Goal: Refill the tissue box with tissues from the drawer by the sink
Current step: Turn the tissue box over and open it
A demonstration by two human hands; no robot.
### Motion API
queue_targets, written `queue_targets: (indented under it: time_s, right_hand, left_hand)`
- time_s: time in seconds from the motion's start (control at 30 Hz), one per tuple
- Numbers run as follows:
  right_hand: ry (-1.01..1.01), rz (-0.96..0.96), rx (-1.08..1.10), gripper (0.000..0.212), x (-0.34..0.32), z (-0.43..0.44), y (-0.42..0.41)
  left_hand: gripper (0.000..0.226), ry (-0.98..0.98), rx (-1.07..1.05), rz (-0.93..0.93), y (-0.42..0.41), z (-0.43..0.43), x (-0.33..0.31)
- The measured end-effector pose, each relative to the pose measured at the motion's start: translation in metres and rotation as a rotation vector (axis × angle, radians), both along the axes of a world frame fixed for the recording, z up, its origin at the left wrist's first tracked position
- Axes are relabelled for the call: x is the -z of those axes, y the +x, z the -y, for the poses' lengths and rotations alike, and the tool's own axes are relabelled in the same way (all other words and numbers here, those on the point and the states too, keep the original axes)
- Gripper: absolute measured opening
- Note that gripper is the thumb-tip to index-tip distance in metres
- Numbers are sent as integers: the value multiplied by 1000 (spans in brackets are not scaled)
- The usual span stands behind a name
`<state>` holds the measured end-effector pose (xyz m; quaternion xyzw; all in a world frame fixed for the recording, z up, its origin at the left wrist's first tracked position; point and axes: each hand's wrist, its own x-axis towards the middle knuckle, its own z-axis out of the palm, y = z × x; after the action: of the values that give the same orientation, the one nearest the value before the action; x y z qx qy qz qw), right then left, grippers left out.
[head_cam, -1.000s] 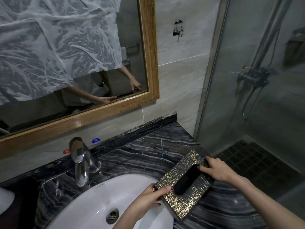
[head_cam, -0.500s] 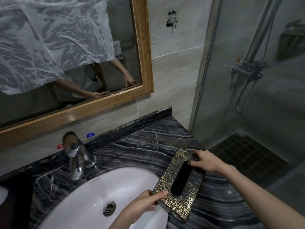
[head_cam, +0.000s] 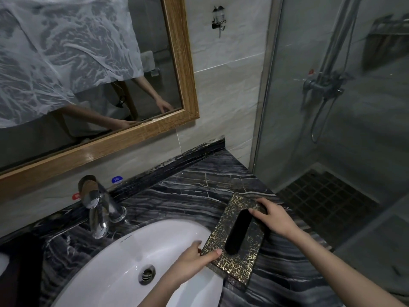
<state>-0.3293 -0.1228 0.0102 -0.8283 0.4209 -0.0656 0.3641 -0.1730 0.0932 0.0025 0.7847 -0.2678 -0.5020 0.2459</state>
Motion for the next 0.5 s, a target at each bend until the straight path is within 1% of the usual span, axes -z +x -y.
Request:
queue_targets:
  time_s: [0.07, 0.13, 0.2, 0.37, 0.43, 0.5]
  right_hand:
    - [24, 52, 69, 43, 3, -5, -8]
    - [90, 98, 146, 39, 6, -10, -18]
    - [154, 158, 216, 39, 9, -16, -27]
    - [303, 308, 331, 44, 14, -31, -41]
    - [417, 406, 386, 42, 20, -37, -43]
    - [503, 469, 421, 39, 29, -43, -46]
  left_hand:
    - [96, -88, 66, 183, -3, 6, -9]
    - [88, -186, 156, 374, -7, 12, -16]
    - [79, -274, 243, 501, -13, 18, -20]
    - [61, -397, 410, 648, -35, 31, -21]
    - [56, -428, 445, 663, -45, 37, -20]
    - [56, -423, 452, 660, -54, 44, -19]
